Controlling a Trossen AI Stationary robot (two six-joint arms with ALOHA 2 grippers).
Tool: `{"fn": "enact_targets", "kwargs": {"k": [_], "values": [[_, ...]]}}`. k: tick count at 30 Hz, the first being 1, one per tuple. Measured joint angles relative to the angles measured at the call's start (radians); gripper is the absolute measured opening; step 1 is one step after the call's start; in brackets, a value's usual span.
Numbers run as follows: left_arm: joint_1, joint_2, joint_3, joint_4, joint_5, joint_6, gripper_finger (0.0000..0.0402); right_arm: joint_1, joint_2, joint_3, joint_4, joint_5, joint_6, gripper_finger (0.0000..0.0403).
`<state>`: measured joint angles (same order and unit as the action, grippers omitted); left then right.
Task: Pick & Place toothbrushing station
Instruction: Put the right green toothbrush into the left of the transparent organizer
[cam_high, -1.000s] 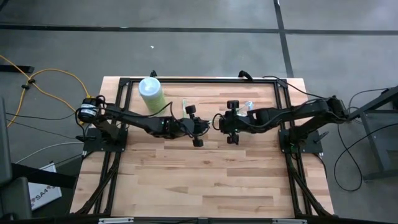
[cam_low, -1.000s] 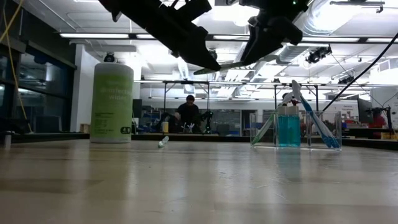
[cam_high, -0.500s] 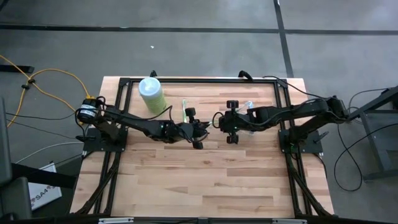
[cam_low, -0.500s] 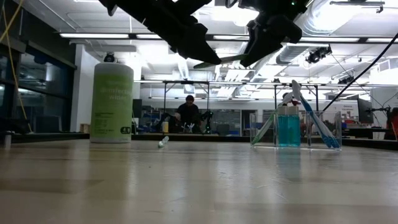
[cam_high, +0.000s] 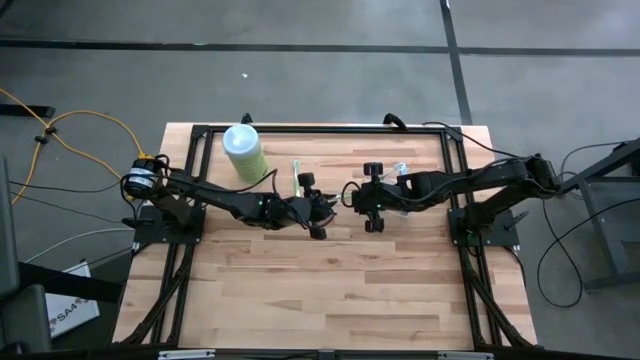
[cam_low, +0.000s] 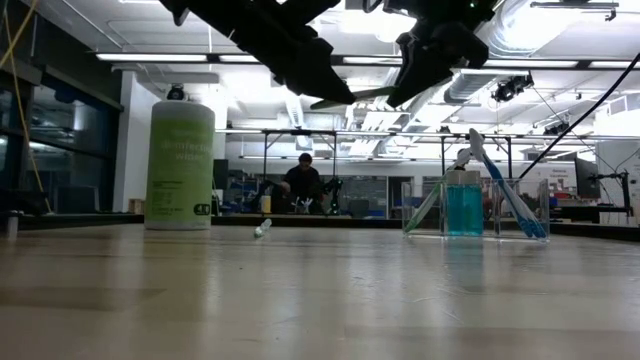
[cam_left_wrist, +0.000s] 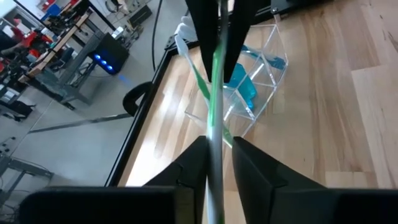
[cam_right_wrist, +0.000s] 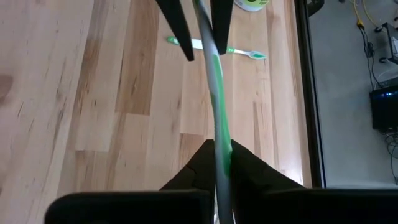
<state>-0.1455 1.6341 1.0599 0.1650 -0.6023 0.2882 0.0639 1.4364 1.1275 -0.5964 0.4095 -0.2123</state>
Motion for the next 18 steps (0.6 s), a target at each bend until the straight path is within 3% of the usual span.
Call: {"fn": "enact_targets", "kwargs": {"k": [5,10,18], "values": [[-0.005,0.000,0.002,-0.050,-0.021,-0.029,0.0088,0.000,0.000,0.000,-0.020,0.009,0.004,0.0012],[-0.010,0.000,0.000,-0.124,-0.120,-0.033,0.0107,0.000,0.000,0.000,-0.096,0.027,0.041,0.0012],[-0.011,0.000,0.000,-0.228,-0.184,-0.097,0.0114,0.034,0.000,0.000,-0.300,0.253,0.103,0.0012]]}}
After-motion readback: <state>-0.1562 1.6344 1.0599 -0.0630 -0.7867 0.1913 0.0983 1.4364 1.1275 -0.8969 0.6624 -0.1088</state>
